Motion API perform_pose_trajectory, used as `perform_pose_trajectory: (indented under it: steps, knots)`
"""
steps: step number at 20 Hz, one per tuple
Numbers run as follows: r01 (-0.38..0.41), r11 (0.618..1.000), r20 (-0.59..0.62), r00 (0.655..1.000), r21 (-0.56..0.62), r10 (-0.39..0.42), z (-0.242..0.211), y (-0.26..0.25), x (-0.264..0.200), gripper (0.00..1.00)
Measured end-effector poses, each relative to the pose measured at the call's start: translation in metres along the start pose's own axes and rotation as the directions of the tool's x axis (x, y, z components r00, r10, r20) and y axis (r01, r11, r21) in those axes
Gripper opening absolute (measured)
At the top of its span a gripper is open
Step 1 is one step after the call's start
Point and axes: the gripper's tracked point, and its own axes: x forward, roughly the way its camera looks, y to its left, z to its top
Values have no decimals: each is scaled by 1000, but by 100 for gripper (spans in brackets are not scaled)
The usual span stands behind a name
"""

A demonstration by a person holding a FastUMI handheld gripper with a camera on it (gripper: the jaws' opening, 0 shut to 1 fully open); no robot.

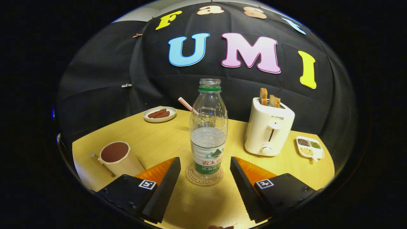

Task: Take the bottle from table, then pour the juice into the cup, finally place the bottle on the coaster

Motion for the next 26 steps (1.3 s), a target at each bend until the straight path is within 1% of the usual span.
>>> perform_pose_trajectory:
  steps: [4, 11, 18, 21, 26]
  knots:
    - [10, 1000, 39, 999, -28, -8, 36, 7, -50, 97]
    - [10, 1000, 116, 993, 26, -12, 118, 19, -123, 97]
    - [67, 998, 185, 981, -18, -63, 186, 19, -181, 97]
    - [104, 994, 212, 973, -42, -92, 205, 18, -203, 98]
    - [137, 990, 238, 963, -22, -128, 219, 17, -228, 98]
